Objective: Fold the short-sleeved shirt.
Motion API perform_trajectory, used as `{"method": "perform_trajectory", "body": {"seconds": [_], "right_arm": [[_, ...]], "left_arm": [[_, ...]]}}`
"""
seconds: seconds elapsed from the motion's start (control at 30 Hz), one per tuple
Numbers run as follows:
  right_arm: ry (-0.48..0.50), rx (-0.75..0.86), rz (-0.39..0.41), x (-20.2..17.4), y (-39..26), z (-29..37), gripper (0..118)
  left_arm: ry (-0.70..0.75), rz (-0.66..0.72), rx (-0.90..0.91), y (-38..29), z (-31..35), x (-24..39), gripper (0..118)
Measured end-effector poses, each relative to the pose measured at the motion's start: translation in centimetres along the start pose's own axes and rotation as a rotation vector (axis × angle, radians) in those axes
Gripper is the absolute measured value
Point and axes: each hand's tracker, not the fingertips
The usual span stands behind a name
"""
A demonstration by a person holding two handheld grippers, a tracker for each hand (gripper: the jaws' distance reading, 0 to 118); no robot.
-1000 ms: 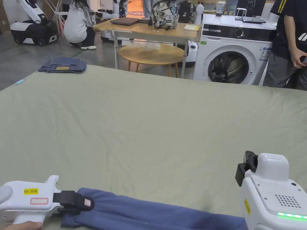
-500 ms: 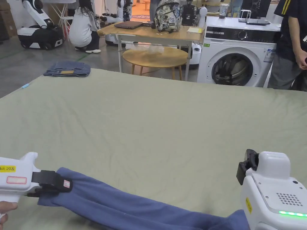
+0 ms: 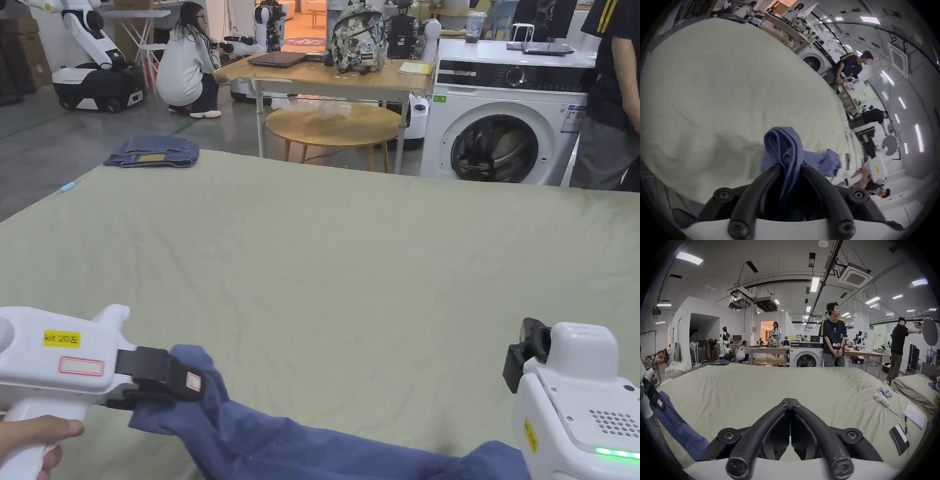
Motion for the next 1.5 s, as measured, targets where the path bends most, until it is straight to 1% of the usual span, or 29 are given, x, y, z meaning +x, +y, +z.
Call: {"method": "perform_trajectory", "body": {"seconds": [0.07,0.3,0.5,0.63,0.7,0.73,0.77,0.8,0.87,0.93,1.0,1.07,1.1,1.13,1.17,1.2,1.23,1.27,1.33,1.43,1.47,1.5], "right_arm": [[-0.001,-0.002,0.002,0.1,-0.1,0.1,0],[-0.019,-0.015,-0.003,1.0,-0.5,0.3,0],[-0.041,-0.028,-0.005,2.0,-0.7,0.5,0],[-0.053,-0.034,-0.002,2.4,-0.8,0.7,0],[-0.059,-0.036,0.000,2.5,-0.9,0.7,0],[-0.059,-0.038,-0.001,2.5,-0.9,0.7,0],[-0.060,-0.040,-0.001,2.6,-0.9,0.7,0],[-0.061,-0.043,-0.002,2.6,-1.0,0.7,0],[-0.060,-0.047,-0.006,2.7,-1.1,0.7,0],[-0.058,-0.051,-0.007,2.7,-1.2,0.7,0],[-0.057,-0.052,-0.006,2.7,-1.2,0.7,0],[-0.058,-0.050,-0.003,2.7,-1.2,0.8,0],[-0.057,-0.049,-0.005,2.8,-1.2,0.9,0],[-0.057,-0.048,-0.006,2.9,-1.1,1.0,0],[-0.059,-0.048,-0.007,2.9,-1.1,1.0,0],[-0.059,-0.048,-0.009,3.0,-1.1,1.1,0],[-0.061,-0.048,-0.011,3.1,-1.1,1.1,0],[-0.062,-0.048,-0.013,3.1,-1.2,1.1,0],[-0.061,-0.050,-0.019,3.2,-1.2,1.1,0],[-0.063,-0.055,-0.024,3.3,-1.4,1.1,0],[-0.062,-0.057,-0.025,3.3,-1.5,1.1,0],[-0.061,-0.060,-0.025,3.3,-1.5,1.1,0]], "left_arm": [[-0.024,-0.009,-0.019,-0.3,-1.6,1.5,6],[-0.013,-0.049,-0.114,-0.7,-9.2,4.6,6],[0.125,-0.146,-0.267,-2.5,-17.0,6.4,6],[0.208,-0.131,-0.308,-3.0,-20.9,5.4,6],[0.210,-0.126,-0.316,-3.6,-21.9,5.2,11],[0.225,-0.126,-0.317,-3.8,-22.2,5.1,19],[0.228,-0.122,-0.316,-4.0,-22.4,5.0,34],[0.228,-0.122,-0.317,-4.4,-22.5,5.2,43],[0.206,-0.125,-0.316,-4.3,-22.2,5.1,45],[0.114,-0.088,-0.325,-4.1,-21.6,5.5,48],[0.128,-0.104,-0.314,-3.8,-20.7,5.9,47],[0.111,-0.136,-0.297,-3.5,-19.4,6.7,47],[0.101,-0.139,-0.290,-3.3,-18.7,6.8,47],[0.092,-0.141,-0.280,-3.1,-18.0,6.9,41],[0.077,-0.145,-0.263,-2.8,-17.3,6.8,25],[0.062,-0.148,-0.246,-2.7,-16.5,6.9,14],[0.034,-0.145,-0.216,-2.5,-16.0,6.9,10],[0.023,-0.151,-0.197,-2.4,-15.6,6.8,7],[0.047,-0.138,-0.162,-1.8,-15.5,5.6,4],[0.145,-0.151,-0.157,-2.0,-16.4,4.7,3],[0.193,-0.165,-0.178,-2.4,-17.1,4.8,3],[0.207,-0.181,-0.210,-2.7,-18.0,4.7,2]]}}
